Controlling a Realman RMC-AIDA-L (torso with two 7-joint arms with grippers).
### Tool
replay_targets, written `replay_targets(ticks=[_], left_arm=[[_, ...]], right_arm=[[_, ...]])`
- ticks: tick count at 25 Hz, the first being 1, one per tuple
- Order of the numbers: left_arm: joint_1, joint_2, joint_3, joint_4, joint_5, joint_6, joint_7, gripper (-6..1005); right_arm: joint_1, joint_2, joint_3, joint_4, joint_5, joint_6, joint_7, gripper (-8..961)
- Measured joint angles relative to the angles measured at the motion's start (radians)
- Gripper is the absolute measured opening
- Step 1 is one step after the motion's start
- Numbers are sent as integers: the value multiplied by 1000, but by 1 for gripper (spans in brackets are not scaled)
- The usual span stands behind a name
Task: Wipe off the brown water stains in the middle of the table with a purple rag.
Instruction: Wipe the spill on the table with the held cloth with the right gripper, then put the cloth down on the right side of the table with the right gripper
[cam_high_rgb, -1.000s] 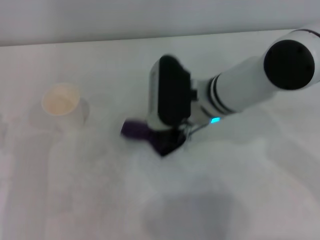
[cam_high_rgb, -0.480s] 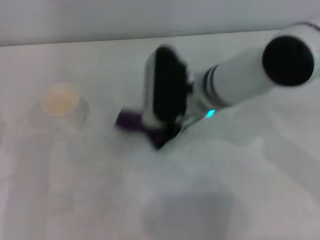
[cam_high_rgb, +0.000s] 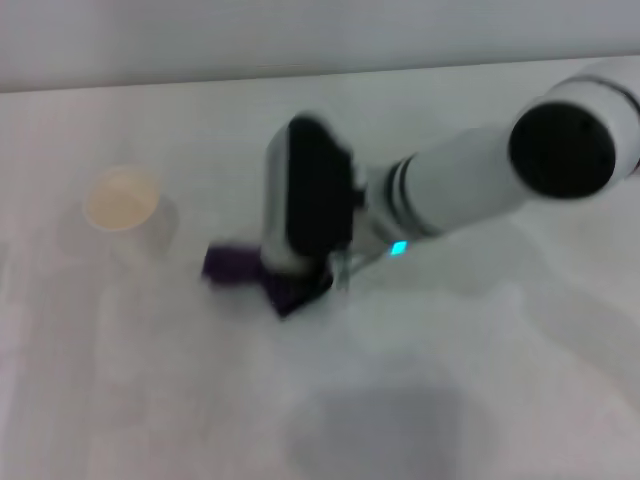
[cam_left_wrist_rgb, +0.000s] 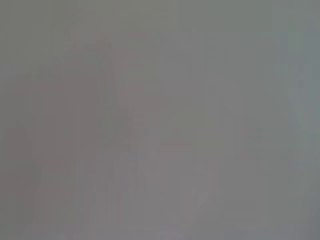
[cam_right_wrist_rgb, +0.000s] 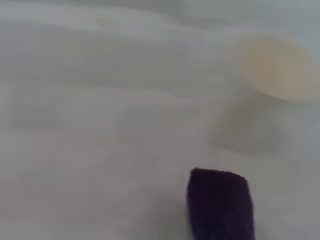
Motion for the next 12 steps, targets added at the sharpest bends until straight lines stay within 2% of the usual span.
replay_targets(ticks=[2,8,12], left_arm=[[-1,0,0,-3,0,0,0,891],[3,0,0,-8,0,0,0,890],[13,0,0,-22,-1,3,0,891]], right_arm=[[20,0,62,68,-3,-43,1,100],[144,-4,159,332,-31,-185,18,100],[175,-11,232,388,-79,-187,35,101]])
